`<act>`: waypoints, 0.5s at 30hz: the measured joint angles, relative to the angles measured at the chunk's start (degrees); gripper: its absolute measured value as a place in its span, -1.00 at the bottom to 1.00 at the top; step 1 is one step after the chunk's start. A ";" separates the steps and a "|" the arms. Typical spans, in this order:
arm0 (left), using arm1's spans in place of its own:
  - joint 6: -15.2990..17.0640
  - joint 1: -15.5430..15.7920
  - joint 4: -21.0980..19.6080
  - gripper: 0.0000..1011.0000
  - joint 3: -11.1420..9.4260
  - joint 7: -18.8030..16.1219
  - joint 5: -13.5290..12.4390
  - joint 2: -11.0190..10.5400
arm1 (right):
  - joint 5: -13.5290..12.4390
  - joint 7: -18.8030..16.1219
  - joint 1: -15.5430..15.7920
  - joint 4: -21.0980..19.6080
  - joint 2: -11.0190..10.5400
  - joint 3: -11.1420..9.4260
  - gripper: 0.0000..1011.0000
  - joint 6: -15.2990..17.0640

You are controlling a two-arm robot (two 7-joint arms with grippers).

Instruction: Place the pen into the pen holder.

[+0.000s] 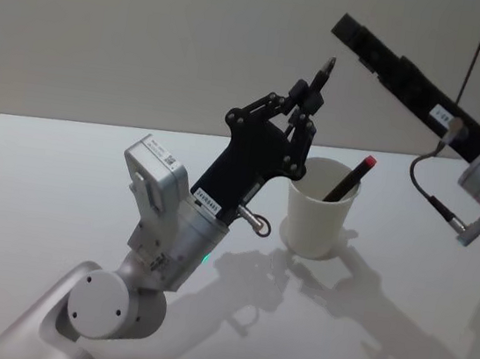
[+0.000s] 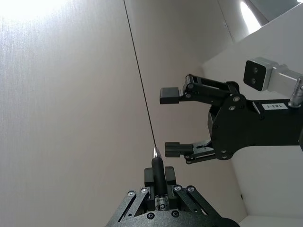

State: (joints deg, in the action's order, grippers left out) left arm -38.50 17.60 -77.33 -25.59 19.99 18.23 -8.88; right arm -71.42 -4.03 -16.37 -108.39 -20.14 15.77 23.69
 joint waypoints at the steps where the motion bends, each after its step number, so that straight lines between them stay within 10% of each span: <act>1: 0.00 0.00 0.00 -0.73 0.00 0.00 0.00 0.00 | 0.22 -0.11 -0.03 0.10 0.00 0.05 0.98 -0.05; 15: 0.00 0.00 0.00 -0.73 0.00 0.00 0.00 0.00 | 3.04 -1.88 -0.76 2.32 0.08 1.78 0.98 -0.28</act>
State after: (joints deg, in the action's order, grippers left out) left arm -38.50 17.60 -77.33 -25.59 19.99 18.23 -8.88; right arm -68.37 -5.91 -17.13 -106.08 -20.05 17.54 23.41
